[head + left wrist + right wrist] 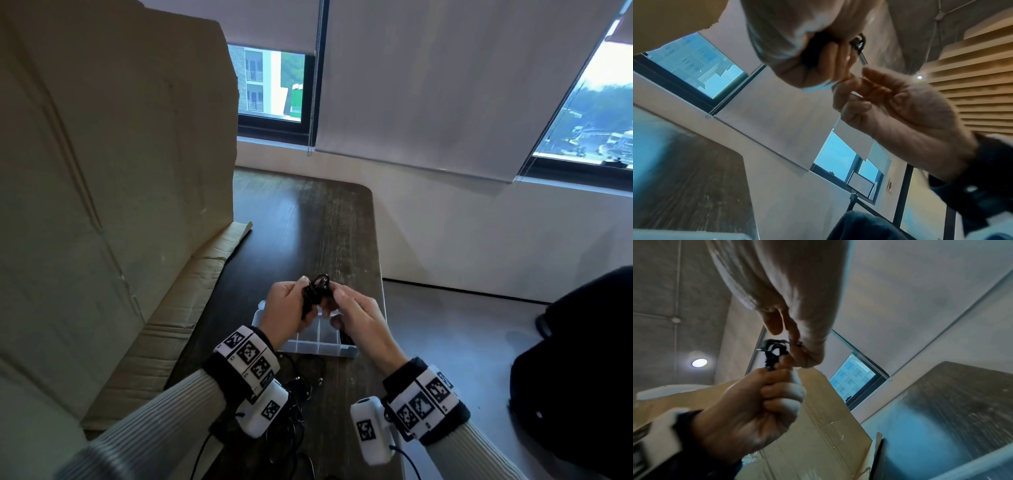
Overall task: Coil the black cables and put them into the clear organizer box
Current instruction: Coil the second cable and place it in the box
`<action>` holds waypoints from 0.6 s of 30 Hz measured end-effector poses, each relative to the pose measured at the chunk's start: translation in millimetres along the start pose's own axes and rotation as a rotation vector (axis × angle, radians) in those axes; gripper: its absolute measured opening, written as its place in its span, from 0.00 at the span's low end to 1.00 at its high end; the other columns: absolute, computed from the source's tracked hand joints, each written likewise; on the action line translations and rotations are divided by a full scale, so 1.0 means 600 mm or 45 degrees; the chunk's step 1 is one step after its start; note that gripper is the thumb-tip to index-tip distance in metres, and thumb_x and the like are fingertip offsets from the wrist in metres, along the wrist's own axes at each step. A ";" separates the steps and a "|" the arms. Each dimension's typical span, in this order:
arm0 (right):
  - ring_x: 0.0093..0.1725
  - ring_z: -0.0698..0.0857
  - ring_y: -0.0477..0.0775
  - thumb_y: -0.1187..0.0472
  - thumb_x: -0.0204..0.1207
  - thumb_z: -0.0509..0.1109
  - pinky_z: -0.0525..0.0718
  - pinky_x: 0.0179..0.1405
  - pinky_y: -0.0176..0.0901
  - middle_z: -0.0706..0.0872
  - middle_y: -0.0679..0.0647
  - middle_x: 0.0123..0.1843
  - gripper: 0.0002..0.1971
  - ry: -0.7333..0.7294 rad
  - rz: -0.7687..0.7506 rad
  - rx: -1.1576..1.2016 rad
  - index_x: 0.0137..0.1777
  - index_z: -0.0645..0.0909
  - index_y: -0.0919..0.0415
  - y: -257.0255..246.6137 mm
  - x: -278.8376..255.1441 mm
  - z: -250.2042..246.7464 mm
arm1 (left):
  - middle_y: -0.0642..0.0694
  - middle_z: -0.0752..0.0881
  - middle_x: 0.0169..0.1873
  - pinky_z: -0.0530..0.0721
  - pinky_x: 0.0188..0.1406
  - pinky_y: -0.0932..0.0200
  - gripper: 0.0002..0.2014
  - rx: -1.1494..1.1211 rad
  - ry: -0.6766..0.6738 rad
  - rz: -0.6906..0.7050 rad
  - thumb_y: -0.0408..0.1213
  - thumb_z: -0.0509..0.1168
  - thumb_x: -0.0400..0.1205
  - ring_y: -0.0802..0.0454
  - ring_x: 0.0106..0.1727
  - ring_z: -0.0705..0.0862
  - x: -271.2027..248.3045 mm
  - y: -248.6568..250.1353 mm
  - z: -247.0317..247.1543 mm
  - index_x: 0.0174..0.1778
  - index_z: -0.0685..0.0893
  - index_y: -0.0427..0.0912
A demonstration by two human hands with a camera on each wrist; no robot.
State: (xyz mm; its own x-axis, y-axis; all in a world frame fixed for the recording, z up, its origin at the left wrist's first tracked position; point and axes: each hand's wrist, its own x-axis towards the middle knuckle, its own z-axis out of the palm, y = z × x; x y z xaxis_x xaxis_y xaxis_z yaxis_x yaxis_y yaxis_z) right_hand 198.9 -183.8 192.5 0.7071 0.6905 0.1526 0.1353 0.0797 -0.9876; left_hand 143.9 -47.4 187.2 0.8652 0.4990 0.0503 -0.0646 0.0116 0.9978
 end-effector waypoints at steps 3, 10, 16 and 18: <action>0.45 0.84 0.39 0.56 0.79 0.71 0.80 0.46 0.31 0.84 0.48 0.51 0.07 0.100 -0.010 -0.360 0.54 0.87 0.53 0.005 0.008 0.006 | 0.46 0.78 0.14 0.74 0.17 0.62 0.27 0.318 0.182 0.214 0.36 0.55 0.87 0.51 0.17 0.76 0.019 -0.013 0.009 0.19 0.77 0.39; 0.44 0.89 0.43 0.65 0.72 0.77 0.85 0.46 0.31 0.93 0.53 0.44 0.06 0.422 0.044 -0.148 0.47 0.91 0.57 0.027 0.035 0.006 | 0.51 0.80 0.19 0.76 0.23 0.62 0.26 0.828 0.158 0.490 0.42 0.48 0.87 0.51 0.21 0.80 0.044 -0.032 0.022 0.27 0.79 0.36; 0.42 0.90 0.51 0.76 0.72 0.73 0.89 0.45 0.36 0.92 0.59 0.43 0.07 0.504 0.277 0.397 0.44 0.89 0.65 0.042 0.068 -0.020 | 0.48 0.83 0.29 0.82 0.34 0.50 0.19 0.731 -0.072 0.374 0.45 0.51 0.88 0.53 0.29 0.81 0.048 -0.072 0.025 0.37 0.79 0.42; 0.47 0.89 0.56 0.76 0.72 0.73 0.89 0.54 0.43 0.91 0.64 0.47 0.07 0.548 0.318 0.408 0.47 0.88 0.68 0.060 0.082 -0.032 | 0.49 0.83 0.32 0.80 0.32 0.59 0.16 0.833 -0.079 0.338 0.44 0.51 0.88 0.54 0.32 0.82 0.046 -0.076 0.014 0.42 0.80 0.44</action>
State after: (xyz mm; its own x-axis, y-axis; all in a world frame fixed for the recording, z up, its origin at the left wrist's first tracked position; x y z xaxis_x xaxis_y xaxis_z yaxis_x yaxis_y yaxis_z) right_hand 251.6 -160.9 165.2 0.9176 0.3678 -0.1507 -0.2405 0.2120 -0.9472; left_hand 175.1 -41.4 143.3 0.8896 0.3624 0.2780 0.0180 -0.6360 0.7715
